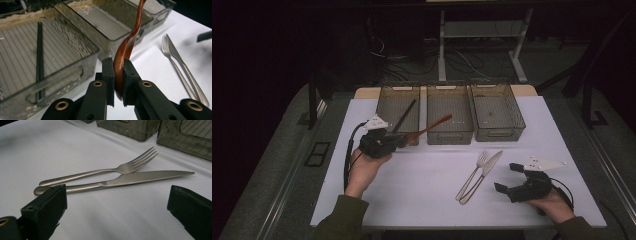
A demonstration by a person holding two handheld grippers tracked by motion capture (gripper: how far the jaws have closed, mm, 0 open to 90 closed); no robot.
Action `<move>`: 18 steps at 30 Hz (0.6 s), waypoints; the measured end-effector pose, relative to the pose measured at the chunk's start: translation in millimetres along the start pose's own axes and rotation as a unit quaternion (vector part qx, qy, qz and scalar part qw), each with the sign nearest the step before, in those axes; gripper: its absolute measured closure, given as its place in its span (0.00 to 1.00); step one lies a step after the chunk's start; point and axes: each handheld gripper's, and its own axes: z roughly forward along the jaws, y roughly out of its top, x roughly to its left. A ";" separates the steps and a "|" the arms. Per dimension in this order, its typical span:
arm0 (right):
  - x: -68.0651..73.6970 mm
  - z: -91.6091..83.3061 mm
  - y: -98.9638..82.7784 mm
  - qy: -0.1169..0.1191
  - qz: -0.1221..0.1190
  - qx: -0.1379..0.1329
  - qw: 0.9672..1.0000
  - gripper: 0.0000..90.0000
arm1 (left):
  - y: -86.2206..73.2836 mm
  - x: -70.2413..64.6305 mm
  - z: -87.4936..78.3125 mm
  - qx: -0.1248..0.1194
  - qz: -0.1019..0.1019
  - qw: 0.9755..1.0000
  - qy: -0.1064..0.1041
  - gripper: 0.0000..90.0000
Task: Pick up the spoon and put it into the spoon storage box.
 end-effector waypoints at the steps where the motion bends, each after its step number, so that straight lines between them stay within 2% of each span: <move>1: 0.0 -0.2 0.0 0.000 0.000 0.000 1.000 0.02 | 2.4 0.3 2.2 -0.004 -0.002 1.000 0.001 0.91; 5: -0.4 -0.5 -0.1 -0.001 0.001 -0.003 1.000 0.02 | 14.5 1.6 11.8 -0.007 -0.002 1.000 0.009 0.91; 18: 0.1 -1.2 -0.1 0.000 0.003 -0.003 1.000 0.02 | 49.7 5.4 47.7 0.006 0.009 0.999 0.042 0.91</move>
